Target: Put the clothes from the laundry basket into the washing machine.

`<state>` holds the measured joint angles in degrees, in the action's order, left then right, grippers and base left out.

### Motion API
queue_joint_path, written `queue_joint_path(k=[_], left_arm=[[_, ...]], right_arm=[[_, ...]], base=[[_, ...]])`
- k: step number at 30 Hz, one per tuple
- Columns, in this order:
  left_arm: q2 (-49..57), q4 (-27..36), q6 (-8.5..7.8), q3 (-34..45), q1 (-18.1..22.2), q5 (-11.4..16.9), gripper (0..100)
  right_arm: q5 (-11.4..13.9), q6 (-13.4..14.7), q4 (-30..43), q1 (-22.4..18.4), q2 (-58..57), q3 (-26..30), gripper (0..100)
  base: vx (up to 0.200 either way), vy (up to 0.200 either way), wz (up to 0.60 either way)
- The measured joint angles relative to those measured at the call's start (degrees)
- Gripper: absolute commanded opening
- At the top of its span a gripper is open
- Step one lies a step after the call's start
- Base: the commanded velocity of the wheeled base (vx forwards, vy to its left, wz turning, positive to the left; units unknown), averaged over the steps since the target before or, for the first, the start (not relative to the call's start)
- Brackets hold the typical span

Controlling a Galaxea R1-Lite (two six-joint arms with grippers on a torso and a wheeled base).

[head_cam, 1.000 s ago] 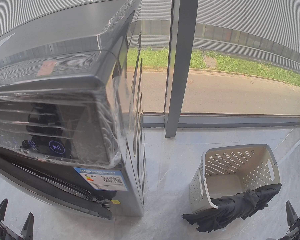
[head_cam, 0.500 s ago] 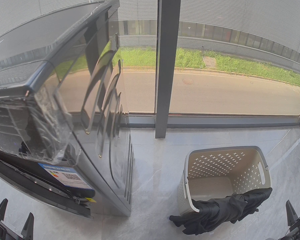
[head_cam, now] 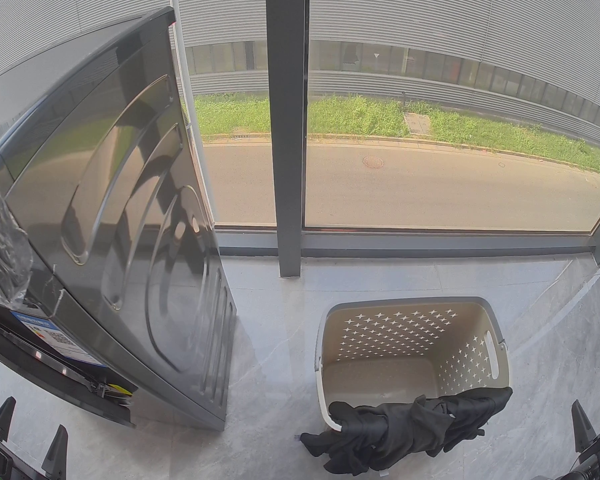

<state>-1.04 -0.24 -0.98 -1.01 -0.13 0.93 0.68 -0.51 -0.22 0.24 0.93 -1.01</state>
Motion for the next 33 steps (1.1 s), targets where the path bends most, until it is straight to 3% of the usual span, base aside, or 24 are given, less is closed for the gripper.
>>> queue_joint_path(k=[16, 33], left_arm=[[0.0, 0.1, 0.6, 0.0, 0.0, -0.9, 100], [0.0, 0.0, 0.4, 0.0, 0.0, -0.7, 100]], right_arm=[[0.0, 0.0, 0.0, 0.0, 0.0, 0.0, 100], [0.0, 0.0, 0.0, 0.0, 0.0, 0.0, 100]], base=[[0.0, 0.0, 0.0], [0.0, -0.2, 0.0]])
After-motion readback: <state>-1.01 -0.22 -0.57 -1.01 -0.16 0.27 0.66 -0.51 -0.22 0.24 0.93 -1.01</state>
